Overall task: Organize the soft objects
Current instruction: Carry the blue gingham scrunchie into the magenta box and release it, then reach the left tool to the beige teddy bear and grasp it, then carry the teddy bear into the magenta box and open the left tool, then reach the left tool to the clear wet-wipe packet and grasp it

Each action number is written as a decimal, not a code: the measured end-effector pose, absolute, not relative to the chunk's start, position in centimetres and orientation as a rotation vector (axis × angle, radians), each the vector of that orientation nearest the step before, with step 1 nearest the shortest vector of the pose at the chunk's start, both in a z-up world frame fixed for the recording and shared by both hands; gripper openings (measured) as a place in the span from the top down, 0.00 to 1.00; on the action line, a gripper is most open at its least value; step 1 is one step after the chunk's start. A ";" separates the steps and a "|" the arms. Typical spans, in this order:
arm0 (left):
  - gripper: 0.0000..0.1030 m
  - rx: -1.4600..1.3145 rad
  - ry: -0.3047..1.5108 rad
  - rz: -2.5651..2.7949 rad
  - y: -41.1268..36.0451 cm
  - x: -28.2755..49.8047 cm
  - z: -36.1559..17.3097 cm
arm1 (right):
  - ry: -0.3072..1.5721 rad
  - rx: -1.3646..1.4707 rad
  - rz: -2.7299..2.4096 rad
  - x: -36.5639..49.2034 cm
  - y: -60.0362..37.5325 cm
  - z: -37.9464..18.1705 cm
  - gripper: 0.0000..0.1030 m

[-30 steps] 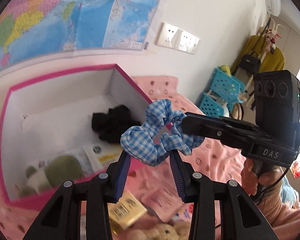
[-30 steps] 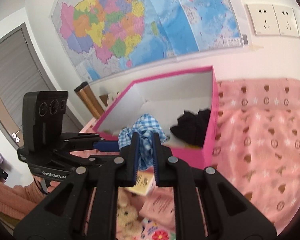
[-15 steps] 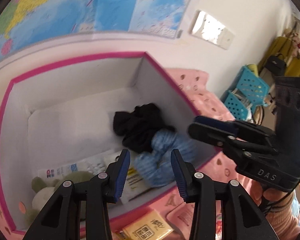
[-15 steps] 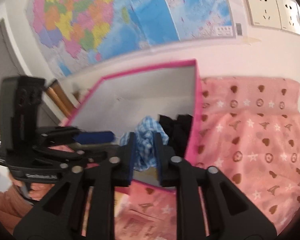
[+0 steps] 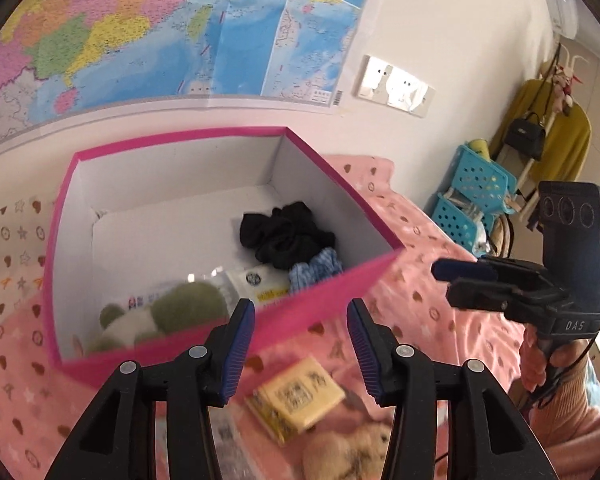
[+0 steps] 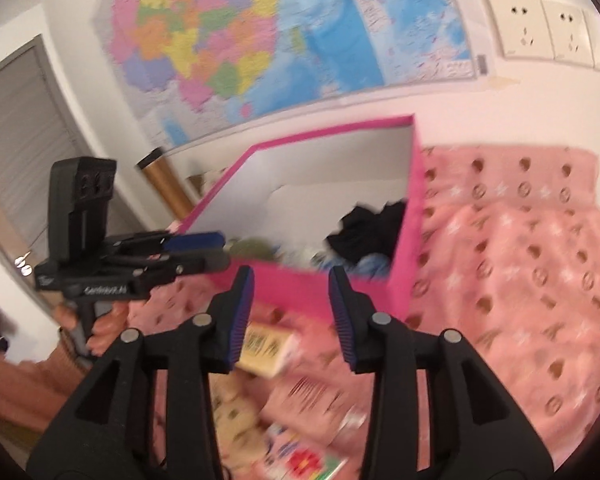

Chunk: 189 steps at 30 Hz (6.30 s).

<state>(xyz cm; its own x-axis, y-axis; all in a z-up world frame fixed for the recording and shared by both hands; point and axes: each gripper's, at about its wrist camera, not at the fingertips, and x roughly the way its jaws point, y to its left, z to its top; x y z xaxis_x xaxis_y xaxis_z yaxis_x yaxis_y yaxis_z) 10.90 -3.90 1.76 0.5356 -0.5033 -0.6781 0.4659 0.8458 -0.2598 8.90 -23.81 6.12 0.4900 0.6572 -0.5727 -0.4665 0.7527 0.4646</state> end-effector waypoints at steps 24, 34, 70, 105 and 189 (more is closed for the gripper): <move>0.51 -0.120 1.093 -0.671 -3.5 4.5 -7.9 | 1.074 0.175 0.781 -0.1 -19.9 -1.6 0.63; 0.51 -0.159 1.103 -0.735 -3.8 4.2 -8.2 | 1.053 0.155 0.754 0.5 -18.9 -1.3 0.79; 0.45 -0.175 1.094 -0.798 -4.1 4.8 -8.5 | 1.050 0.109 0.729 -2.3 -20.3 -1.4 0.76; 0.52 -0.186 0.859 -0.587 -4.1 15.9 2.4 | 0.726 0.137 0.684 12.9 -20.8 9.5 0.82; 0.59 -0.165 1.004 -0.379 5.0 3.7 -8.9 | 1.209 -0.014 0.941 10.8 -4.0 -4.3 0.52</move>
<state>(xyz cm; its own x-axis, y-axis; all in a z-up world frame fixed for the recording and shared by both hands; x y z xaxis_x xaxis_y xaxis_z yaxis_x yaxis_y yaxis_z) 3.72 4.97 -8.90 0.4783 -0.3838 -0.7899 0.2340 0.9226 -0.3066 10.84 -3.99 -4.33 0.0385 0.6068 -0.7939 -0.6207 0.6372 0.4569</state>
